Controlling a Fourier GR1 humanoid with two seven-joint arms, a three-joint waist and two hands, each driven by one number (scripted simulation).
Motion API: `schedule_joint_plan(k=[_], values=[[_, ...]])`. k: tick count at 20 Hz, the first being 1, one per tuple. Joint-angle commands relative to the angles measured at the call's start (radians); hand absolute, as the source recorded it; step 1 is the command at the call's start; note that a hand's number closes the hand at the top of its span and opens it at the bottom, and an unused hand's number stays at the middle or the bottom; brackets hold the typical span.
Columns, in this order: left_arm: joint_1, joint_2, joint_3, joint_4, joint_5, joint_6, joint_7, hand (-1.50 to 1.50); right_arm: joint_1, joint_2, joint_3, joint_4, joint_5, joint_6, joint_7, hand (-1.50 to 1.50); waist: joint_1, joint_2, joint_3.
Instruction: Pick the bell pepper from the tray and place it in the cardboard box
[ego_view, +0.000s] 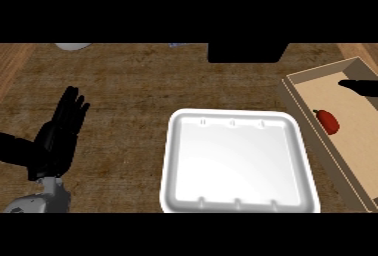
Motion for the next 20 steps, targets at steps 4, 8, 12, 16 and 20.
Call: schedule_joint_plan(k=[4, 8, 12, 16, 20], values=[[0.011, -0.009, -0.005, -0.024, -0.001, 0.009, 0.008, 0.00, 0.061, 0.011, -0.195, -0.054, -0.319, 0.140, -0.026, -1.50, -0.013, -0.002, -0.001], [0.003, -0.009, -0.006, 0.025, 0.000, -0.010, -0.022, 0.00, 0.121, -0.037, -0.250, -0.046, -0.409, 0.173, -0.055, -1.50, -0.003, 0.002, -0.001], [0.020, 0.001, -0.013, -0.066, -0.004, 0.008, 0.061, 0.00, 0.160, -0.100, -0.305, -0.048, -0.495, 0.197, -0.067, -1.50, 0.003, 0.002, -0.001], [-0.022, -0.032, -0.020, 0.063, -0.037, 0.020, -0.050, 0.00, 0.224, -0.121, -0.302, -0.005, -0.545, 0.205, -0.129, -1.50, 0.001, 0.004, -0.001], [-0.022, -0.008, -0.009, -0.041, -0.005, 0.014, 0.053, 0.00, 0.254, -0.186, -0.328, 0.146, -0.577, 0.231, -0.282, -1.50, 0.006, 0.004, 0.000]])
